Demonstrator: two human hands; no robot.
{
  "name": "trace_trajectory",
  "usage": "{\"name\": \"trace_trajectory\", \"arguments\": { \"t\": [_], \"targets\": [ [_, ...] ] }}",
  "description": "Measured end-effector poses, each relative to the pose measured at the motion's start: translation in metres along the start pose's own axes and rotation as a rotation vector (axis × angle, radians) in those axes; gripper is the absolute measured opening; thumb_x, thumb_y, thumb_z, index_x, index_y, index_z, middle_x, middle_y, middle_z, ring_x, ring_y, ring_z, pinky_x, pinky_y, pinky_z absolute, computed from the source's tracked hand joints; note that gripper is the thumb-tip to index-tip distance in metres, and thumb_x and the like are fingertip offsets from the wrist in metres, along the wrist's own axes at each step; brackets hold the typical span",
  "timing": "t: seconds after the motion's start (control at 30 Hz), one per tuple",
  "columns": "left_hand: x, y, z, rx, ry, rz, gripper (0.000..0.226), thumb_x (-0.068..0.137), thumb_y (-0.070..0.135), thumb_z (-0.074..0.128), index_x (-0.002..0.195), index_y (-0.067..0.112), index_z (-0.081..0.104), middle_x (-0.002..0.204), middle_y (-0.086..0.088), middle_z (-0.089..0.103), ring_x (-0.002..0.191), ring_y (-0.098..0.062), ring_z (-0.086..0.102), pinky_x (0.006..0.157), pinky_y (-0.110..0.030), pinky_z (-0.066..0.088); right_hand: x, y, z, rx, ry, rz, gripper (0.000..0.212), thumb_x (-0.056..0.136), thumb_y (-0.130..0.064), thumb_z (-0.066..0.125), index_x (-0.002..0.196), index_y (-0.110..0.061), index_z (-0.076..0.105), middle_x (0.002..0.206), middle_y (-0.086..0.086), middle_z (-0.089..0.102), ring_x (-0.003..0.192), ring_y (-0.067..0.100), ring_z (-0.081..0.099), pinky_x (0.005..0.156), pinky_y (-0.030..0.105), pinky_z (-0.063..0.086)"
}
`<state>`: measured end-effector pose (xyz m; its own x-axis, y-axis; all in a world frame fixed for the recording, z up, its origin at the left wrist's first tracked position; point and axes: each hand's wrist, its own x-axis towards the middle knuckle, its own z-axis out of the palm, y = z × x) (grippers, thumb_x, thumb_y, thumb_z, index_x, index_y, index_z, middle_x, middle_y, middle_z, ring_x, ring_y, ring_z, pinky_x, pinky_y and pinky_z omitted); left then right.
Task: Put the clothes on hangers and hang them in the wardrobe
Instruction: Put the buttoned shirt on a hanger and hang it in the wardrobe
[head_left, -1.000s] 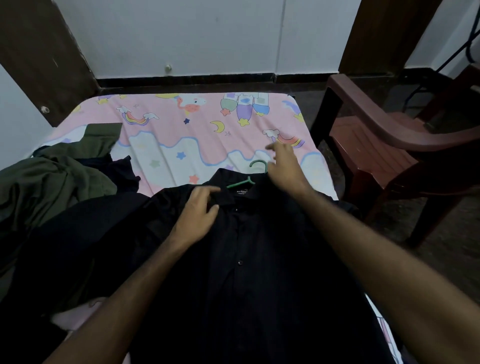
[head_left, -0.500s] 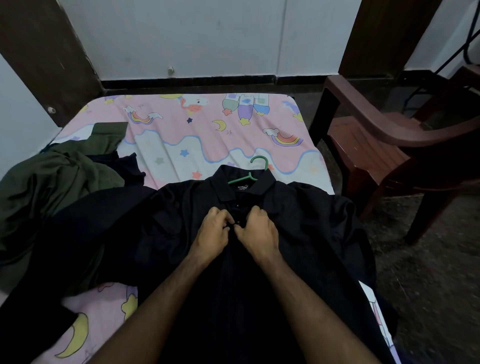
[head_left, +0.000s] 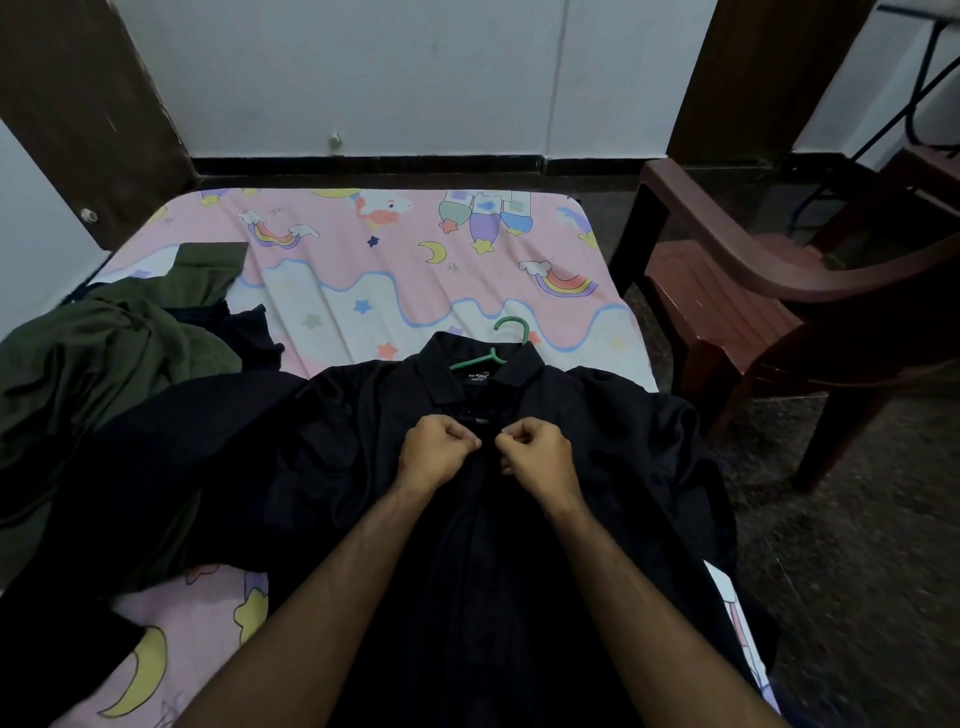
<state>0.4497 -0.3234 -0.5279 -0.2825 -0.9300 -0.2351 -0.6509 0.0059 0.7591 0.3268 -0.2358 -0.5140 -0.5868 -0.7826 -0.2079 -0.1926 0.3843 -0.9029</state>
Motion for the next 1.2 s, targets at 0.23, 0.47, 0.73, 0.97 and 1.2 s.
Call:
{"name": "trace_trajectory", "arguments": {
  "t": [0.23, 0.47, 0.73, 0.97, 1.2],
  "targets": [
    [-0.011, -0.003, -0.007, -0.508, -0.113, -0.118, 0.003, 0.089, 0.008, 0.073, 0.091, 0.005, 0.072, 0.079, -0.003, 0.073, 0.053, -0.005, 0.061, 0.039, -0.020, 0.041, 0.006, -0.003, 0.007, 0.133, -0.163, 0.051, 0.017, 0.084, -0.021, 0.077, 0.075, -0.013, 0.066, 0.066, -0.002, 0.068, 0.064, 0.010, 0.066, 0.062, 0.025, 0.055],
    [-0.017, -0.013, 0.002, -0.643, -0.122, -0.144, 0.009, 0.090, 0.005, 0.071, 0.097, 0.000, 0.071, 0.072, 0.000, 0.070, 0.055, -0.003, 0.058, 0.042, -0.021, 0.045, 0.008, 0.014, 0.020, 0.047, -0.100, 0.036, 0.012, 0.089, -0.022, 0.076, 0.093, -0.014, 0.067, 0.084, 0.000, 0.071, 0.076, 0.011, 0.066, 0.069, 0.025, 0.054],
    [-0.018, -0.013, 0.002, -0.654, -0.122, -0.136, 0.008, 0.088, 0.003, 0.072, 0.095, 0.000, 0.072, 0.077, -0.004, 0.072, 0.054, -0.004, 0.058, 0.041, -0.022, 0.046, -0.003, 0.018, 0.023, 0.061, -0.006, -0.009, 0.007, 0.093, -0.019, 0.071, 0.099, -0.018, 0.067, 0.088, -0.003, 0.070, 0.079, 0.006, 0.066, 0.063, 0.012, 0.047],
    [-0.017, -0.014, 0.004, -0.659, -0.102, -0.122, 0.009, 0.085, 0.005, 0.077, 0.091, 0.000, 0.073, 0.074, -0.006, 0.071, 0.056, -0.005, 0.062, 0.043, -0.024, 0.050, -0.010, 0.025, 0.021, 0.134, 0.003, -0.110, 0.010, 0.088, -0.018, 0.078, 0.095, -0.021, 0.072, 0.084, -0.003, 0.072, 0.080, 0.007, 0.070, 0.070, 0.017, 0.055],
    [-0.018, -0.010, 0.005, -0.598, -0.094, -0.111, 0.023, 0.081, 0.022, 0.083, 0.088, 0.003, 0.073, 0.070, -0.007, 0.069, 0.056, -0.007, 0.060, 0.042, -0.026, 0.047, -0.017, 0.024, 0.024, 0.148, 0.006, -0.140, 0.011, 0.086, -0.018, 0.079, 0.095, -0.019, 0.073, 0.079, 0.001, 0.073, 0.073, 0.011, 0.071, 0.064, 0.019, 0.057]
  ]
}}
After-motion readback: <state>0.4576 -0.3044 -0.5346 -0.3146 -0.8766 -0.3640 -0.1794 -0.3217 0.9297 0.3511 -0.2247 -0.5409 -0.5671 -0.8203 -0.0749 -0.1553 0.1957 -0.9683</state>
